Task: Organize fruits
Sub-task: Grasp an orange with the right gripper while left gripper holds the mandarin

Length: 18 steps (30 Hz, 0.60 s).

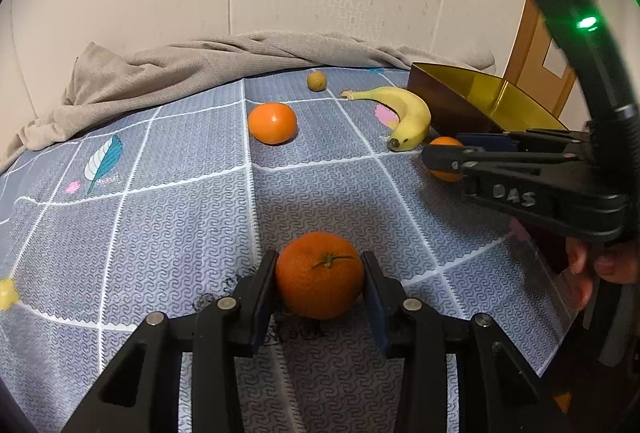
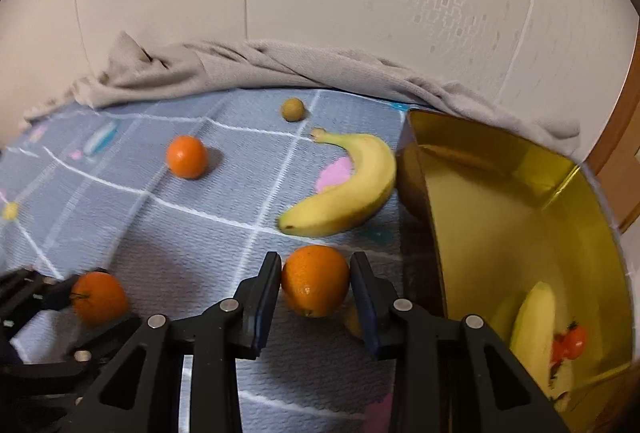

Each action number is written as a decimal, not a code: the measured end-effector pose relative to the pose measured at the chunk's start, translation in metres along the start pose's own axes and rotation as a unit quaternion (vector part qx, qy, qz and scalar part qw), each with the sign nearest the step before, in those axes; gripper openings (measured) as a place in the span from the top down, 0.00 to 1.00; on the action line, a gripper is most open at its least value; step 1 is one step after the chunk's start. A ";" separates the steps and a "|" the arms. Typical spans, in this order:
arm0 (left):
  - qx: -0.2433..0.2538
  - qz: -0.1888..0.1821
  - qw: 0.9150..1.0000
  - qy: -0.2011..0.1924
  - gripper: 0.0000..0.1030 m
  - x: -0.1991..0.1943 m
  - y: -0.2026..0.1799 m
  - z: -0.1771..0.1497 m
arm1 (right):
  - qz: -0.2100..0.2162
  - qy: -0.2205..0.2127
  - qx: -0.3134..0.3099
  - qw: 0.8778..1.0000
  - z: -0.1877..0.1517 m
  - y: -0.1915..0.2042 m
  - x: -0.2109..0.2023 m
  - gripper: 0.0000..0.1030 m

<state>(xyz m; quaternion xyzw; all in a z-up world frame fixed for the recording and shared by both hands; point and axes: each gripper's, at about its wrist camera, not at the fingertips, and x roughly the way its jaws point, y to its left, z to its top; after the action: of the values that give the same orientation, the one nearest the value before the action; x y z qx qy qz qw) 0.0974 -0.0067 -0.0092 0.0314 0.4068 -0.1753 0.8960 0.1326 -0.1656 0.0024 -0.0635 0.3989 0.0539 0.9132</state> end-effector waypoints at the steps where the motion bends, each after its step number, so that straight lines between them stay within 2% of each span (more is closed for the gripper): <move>1: -0.001 0.000 1.000 0.000 0.60 0.000 -0.001 -0.001 | 0.015 -0.002 0.009 1.000 0.000 -0.002 -0.002 0.65; 15: -0.021 -0.013 1.000 -0.013 0.61 -0.002 -0.001 0.008 | 0.095 -0.028 0.078 0.992 -0.004 -0.026 -0.022 0.65; 18: -0.025 -0.019 0.999 -0.019 0.61 -0.003 -0.005 0.013 | 0.115 -0.046 0.093 0.988 -0.004 -0.034 -0.031 0.65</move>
<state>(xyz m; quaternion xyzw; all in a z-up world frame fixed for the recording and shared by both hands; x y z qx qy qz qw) 0.1035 -0.0126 0.0024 -0.0021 0.3944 -0.1824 0.9007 0.1139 -0.2008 0.0245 0.0700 0.3648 0.1240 0.9201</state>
